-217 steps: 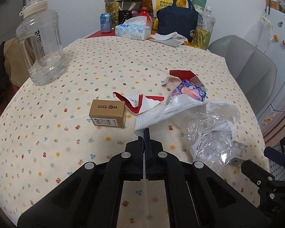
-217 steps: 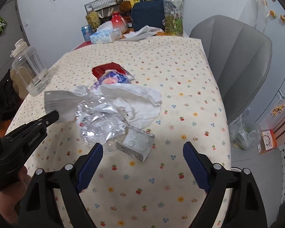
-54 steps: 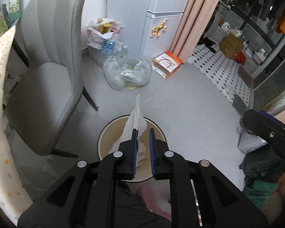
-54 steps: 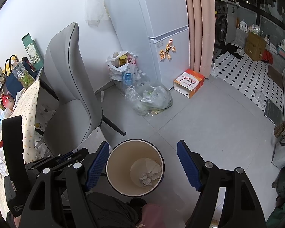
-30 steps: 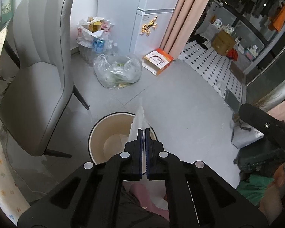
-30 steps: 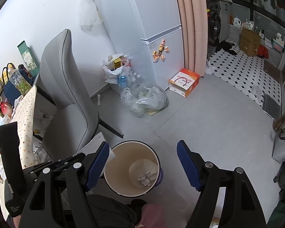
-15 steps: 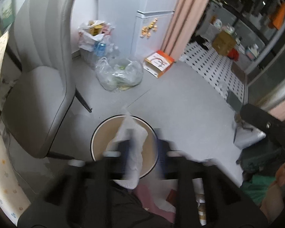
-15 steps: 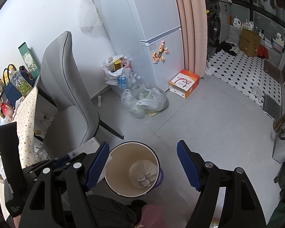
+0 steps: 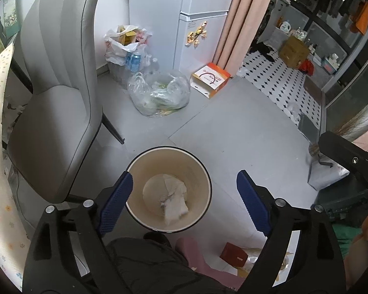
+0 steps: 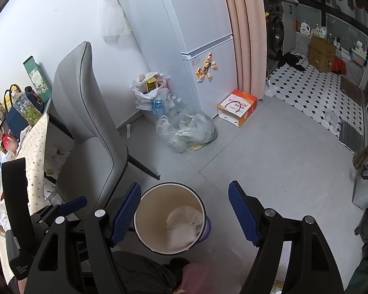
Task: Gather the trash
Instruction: 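Lower the tissue into the bin and open the left tool, then move both tools back over the table toward the remaining trash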
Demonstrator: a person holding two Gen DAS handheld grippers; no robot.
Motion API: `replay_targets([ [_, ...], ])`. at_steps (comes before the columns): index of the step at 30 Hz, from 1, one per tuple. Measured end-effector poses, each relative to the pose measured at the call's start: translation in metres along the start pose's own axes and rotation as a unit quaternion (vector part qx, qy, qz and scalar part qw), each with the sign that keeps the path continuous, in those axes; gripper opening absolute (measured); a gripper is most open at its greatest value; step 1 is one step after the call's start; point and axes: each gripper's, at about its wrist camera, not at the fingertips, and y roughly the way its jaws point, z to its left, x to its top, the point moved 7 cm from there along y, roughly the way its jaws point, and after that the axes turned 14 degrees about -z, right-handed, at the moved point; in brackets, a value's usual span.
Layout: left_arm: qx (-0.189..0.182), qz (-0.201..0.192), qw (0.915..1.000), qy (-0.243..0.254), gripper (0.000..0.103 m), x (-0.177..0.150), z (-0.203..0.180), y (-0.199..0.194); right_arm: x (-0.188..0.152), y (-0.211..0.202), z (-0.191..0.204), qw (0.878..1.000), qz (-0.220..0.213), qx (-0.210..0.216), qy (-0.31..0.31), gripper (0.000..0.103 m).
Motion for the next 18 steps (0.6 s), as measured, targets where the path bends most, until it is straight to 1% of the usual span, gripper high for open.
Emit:
replay_targets([
  [2,0.005,0.0,1.0,0.0,0.086,0.001,0.002,0.0,0.0,0.0,0.001,1.0,0.0,0.001,0.0,0.073],
  [6,0.016,-0.013,0.9997,-0.01,0.086,0.006,0.015,-0.009,0.002,0.001,0.006,1.0,-0.001,0.004,-0.003,0.073],
  [10,0.04,-0.031,0.9983,-0.027,0.086,0.014,0.04,-0.024,0.004,-0.001,0.021,1.0,-0.004,0.015,-0.011,0.074],
  [13,0.06,-0.045,0.9964,-0.039,0.089,0.018,0.061,-0.041,0.006,-0.004,0.044,0.999,-0.009,0.031,-0.025,0.078],
  [14,0.071,-0.053,0.9951,-0.044,0.094,0.02,0.07,-0.05,0.006,-0.005,0.05,0.999,-0.009,0.035,-0.028,0.079],
  [15,0.08,-0.061,0.9938,-0.047,0.097,0.021,0.078,-0.057,0.006,-0.007,0.061,0.998,-0.01,0.043,-0.035,0.08],
  [18,0.105,-0.081,0.9891,-0.063,0.097,0.023,0.104,-0.081,0.004,-0.013,0.092,0.997,-0.012,0.063,-0.053,0.084],
])
